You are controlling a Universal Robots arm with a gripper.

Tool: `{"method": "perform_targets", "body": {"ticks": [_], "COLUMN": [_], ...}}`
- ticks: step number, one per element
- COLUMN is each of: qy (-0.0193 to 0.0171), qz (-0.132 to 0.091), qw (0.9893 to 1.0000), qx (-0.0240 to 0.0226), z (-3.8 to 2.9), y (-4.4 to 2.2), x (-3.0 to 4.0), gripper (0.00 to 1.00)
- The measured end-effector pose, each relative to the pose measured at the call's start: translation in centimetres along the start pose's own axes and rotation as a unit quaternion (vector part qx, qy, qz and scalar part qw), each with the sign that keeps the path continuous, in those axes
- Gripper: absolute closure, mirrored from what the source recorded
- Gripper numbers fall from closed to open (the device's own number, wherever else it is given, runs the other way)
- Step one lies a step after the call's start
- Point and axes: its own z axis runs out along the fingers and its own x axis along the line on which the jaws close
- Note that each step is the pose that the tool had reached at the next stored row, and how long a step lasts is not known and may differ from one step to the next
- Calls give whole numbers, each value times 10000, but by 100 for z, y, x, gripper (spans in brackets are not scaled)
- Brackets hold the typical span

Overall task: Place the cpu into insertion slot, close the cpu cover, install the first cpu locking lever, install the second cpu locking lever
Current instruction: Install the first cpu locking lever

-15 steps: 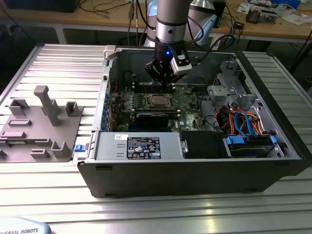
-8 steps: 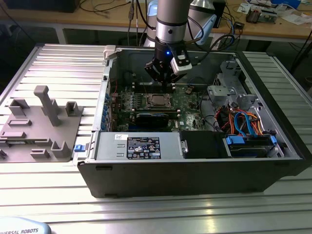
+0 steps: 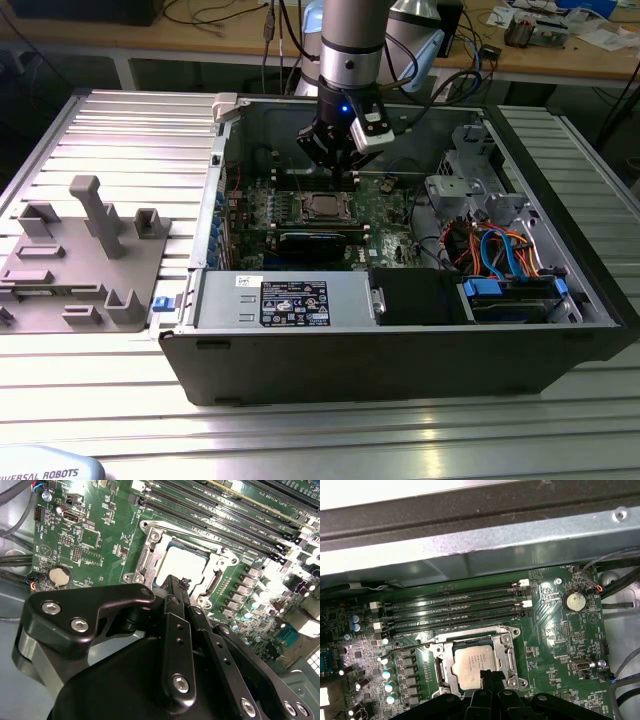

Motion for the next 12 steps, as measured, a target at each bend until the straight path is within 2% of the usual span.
{"method": "perform_targets", "body": {"ticks": [12], "qy": [-1], "qz": [-54], "qw": [10000], "qx": [-1], "z": [0], "y": [0], "x": [0], "gripper": [89]}}
